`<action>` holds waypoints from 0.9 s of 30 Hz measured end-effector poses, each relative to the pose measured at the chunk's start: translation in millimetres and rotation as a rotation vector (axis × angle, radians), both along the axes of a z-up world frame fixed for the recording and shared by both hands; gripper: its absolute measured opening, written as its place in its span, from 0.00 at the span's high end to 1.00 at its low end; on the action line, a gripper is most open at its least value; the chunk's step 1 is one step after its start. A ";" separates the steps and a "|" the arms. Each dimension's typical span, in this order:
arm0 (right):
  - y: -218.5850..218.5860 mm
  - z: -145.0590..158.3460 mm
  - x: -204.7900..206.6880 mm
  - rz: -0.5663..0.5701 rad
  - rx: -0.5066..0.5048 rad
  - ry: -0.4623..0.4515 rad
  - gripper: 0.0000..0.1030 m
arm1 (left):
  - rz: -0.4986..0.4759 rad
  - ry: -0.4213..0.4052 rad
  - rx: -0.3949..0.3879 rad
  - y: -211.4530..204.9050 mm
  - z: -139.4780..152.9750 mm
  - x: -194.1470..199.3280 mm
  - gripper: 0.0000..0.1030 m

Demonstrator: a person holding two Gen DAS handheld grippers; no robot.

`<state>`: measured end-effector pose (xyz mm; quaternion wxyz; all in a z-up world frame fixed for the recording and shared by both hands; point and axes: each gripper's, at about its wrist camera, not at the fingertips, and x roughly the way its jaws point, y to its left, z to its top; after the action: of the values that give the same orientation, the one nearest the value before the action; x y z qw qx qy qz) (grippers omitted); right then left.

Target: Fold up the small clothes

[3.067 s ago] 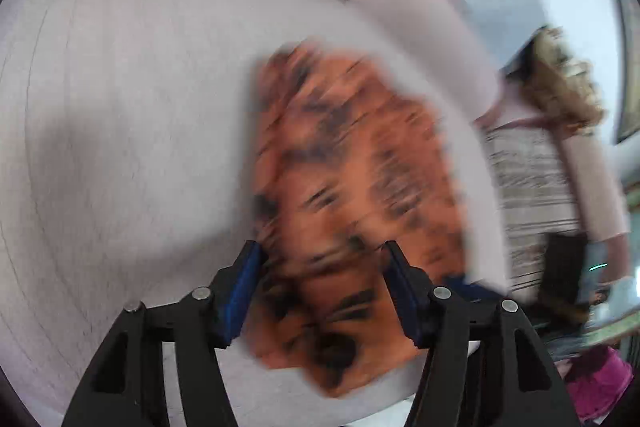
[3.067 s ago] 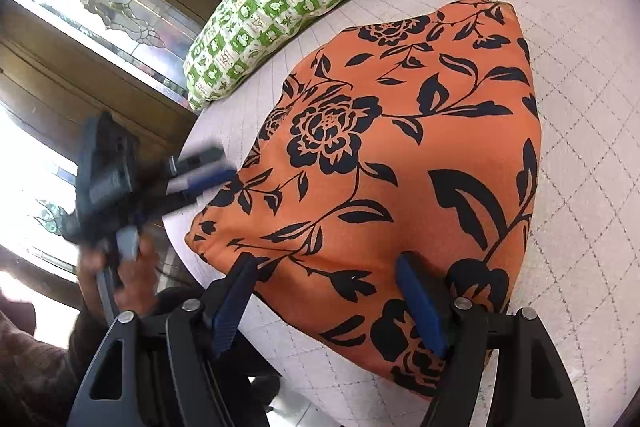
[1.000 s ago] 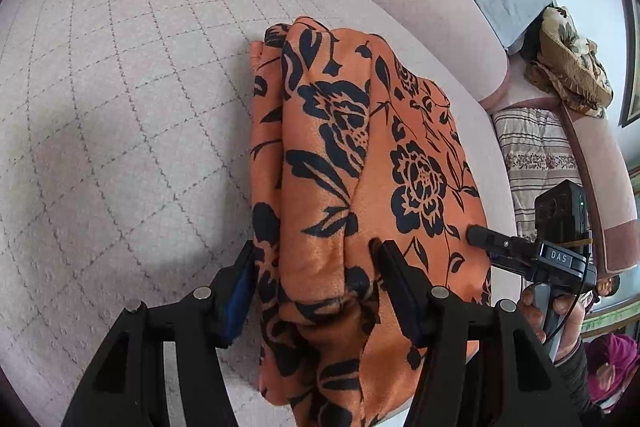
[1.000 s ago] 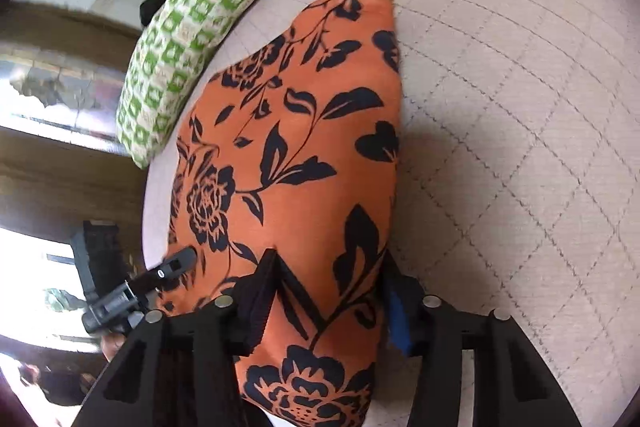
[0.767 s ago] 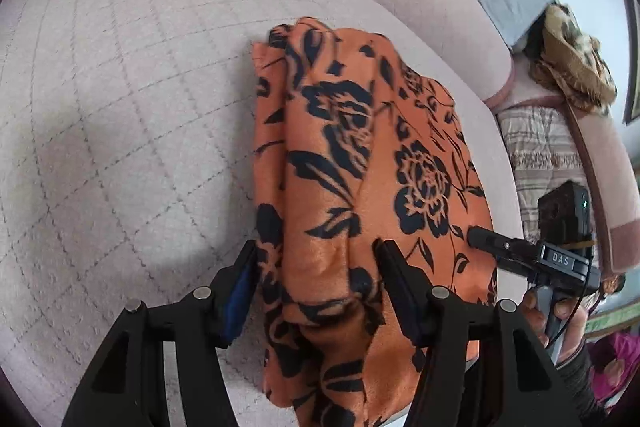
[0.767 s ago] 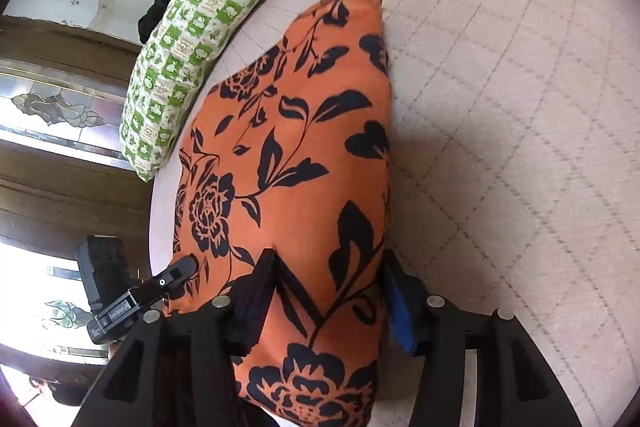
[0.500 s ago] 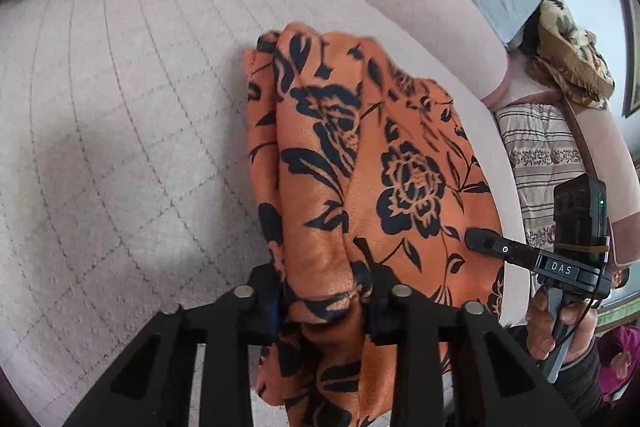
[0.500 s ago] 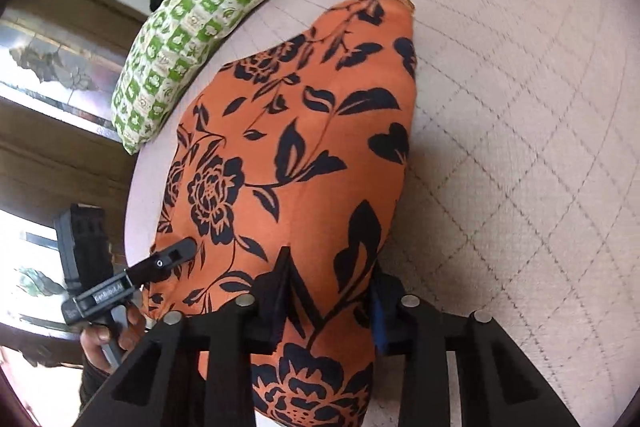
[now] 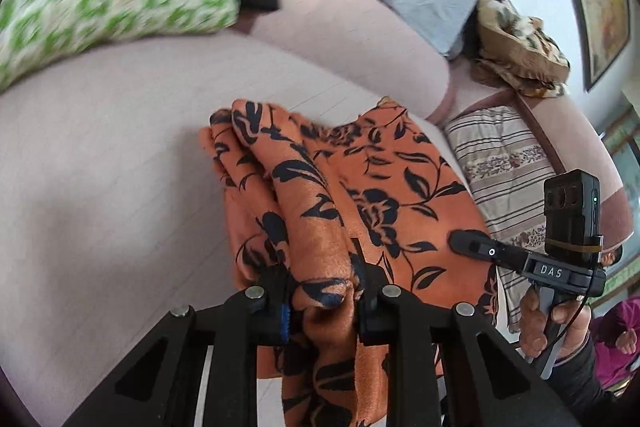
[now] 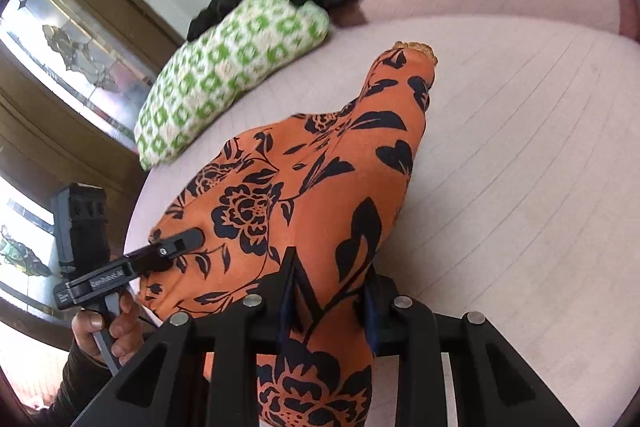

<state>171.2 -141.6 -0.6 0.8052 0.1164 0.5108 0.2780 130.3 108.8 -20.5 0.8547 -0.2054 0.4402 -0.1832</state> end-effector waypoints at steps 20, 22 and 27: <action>-89.7 -19.9 19.8 -0.187 0.113 0.002 0.45 | 0.004 0.040 0.312 -58.3 -34.6 16.8 0.54; -75.7 -27.6 26.6 -0.144 0.126 0.033 0.38 | 0.001 0.125 0.362 -60.9 -56.7 23.4 0.52; -52.3 -62.8 29.2 -0.094 0.037 0.121 0.36 | 0.042 0.095 0.322 -47.3 -40.6 16.4 0.51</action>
<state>200.4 -193.8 -63.5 0.7826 0.1716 0.5474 0.2416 146.7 61.5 -61.2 0.8584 -0.0834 0.4994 -0.0825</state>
